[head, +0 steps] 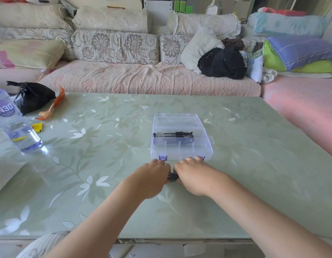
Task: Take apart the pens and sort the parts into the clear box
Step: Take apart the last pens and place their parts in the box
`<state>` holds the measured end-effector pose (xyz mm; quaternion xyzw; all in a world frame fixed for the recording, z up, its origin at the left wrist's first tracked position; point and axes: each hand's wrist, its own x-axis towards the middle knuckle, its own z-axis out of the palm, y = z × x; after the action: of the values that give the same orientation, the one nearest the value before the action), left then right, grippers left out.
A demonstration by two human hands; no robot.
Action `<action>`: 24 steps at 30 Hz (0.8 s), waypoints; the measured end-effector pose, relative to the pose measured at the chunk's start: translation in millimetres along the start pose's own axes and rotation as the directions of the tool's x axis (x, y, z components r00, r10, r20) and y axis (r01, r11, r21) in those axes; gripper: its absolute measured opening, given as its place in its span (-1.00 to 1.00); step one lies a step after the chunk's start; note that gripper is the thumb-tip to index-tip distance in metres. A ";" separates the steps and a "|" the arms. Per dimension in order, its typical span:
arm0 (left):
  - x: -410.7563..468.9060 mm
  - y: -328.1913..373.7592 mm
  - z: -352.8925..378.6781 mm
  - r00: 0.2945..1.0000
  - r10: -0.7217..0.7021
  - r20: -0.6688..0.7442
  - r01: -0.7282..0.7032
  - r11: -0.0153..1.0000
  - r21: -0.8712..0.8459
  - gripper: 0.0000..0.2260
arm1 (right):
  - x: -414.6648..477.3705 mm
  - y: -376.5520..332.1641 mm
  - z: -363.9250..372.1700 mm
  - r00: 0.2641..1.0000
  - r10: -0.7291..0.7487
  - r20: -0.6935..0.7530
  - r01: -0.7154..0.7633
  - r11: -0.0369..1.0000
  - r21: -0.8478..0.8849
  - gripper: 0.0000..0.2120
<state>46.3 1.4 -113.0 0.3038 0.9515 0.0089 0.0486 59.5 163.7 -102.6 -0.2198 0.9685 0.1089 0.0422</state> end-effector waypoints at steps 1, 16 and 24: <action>-1.2 1.6 1.3 1.000 0.002 -0.014 -0.002 0.999 0.035 -0.78 | -0.6 -0.6 1.6 1.000 0.001 -0.008 -0.001 1.000 -0.006 -0.81; 0.0 -6.2 -4.7 0.987 -0.013 -0.159 0.003 0.998 -0.060 -0.88 | -7.5 -0.1 -8.5 0.985 -0.012 -0.170 0.022 0.998 0.056 -0.79; 37.9 -21.9 -26.5 0.911 -0.109 -0.397 -0.045 0.932 -0.360 -0.89 | 30.4 38.5 -20.2 0.952 0.061 -0.300 -0.047 0.998 0.051 -0.87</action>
<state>0.4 5.9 -91.0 0.2650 0.9272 0.2463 -0.0971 14.7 180.3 -79.4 -0.2063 0.9714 0.0541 -0.1042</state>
